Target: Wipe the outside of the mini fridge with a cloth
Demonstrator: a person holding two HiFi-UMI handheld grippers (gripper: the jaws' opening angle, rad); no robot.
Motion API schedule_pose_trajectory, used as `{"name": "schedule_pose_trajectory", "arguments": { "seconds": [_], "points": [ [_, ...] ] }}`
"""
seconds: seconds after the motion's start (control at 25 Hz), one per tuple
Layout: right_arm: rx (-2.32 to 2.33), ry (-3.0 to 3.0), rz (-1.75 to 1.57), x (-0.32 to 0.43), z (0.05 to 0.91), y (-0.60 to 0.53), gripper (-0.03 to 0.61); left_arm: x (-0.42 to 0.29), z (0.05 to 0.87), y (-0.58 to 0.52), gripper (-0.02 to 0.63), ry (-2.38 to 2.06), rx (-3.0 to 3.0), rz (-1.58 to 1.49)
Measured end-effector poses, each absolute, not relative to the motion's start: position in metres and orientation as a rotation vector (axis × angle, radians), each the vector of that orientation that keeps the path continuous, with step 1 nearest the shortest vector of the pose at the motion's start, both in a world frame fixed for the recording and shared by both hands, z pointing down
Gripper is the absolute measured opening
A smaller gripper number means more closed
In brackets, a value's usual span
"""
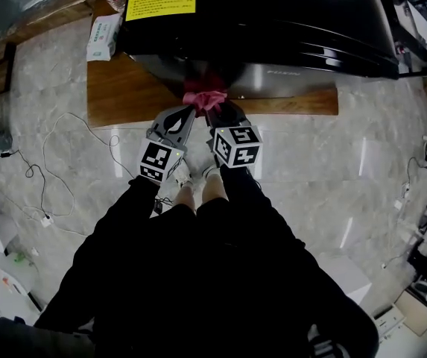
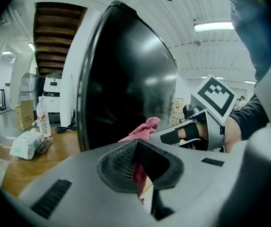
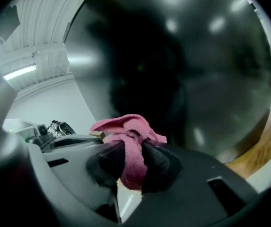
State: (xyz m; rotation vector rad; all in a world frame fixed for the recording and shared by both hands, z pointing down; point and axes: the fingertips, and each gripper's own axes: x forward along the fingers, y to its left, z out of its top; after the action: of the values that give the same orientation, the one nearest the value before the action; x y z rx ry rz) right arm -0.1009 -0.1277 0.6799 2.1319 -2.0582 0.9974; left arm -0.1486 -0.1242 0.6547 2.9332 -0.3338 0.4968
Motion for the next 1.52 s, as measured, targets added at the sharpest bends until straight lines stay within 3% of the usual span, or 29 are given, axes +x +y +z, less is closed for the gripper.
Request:
{"name": "schedule_pose_trajectory", "arguments": {
  "seconds": [0.8, 1.04, 1.24, 1.52],
  "points": [
    [2.355, -1.772, 1.013, 0.161, 0.722, 0.02, 0.078, 0.103, 0.673, 0.01, 0.006, 0.016, 2.973, 0.504],
    [2.321, -1.776, 0.975, 0.204, 0.723, 0.042, 0.078, 0.143, 0.655, 0.036, 0.006, 0.047, 2.99, 0.489],
    [2.26, -1.943, 0.833, 0.198, 0.659, 0.061, 0.077, 0.13, 0.608, 0.055, 0.006, 0.083, 2.964, 0.497],
    [2.167, -2.149, 0.345, 0.178, 0.454, 0.083, 0.078, 0.091, 0.439, 0.079, 0.006, 0.231, 2.945, 0.338]
  ]
}}
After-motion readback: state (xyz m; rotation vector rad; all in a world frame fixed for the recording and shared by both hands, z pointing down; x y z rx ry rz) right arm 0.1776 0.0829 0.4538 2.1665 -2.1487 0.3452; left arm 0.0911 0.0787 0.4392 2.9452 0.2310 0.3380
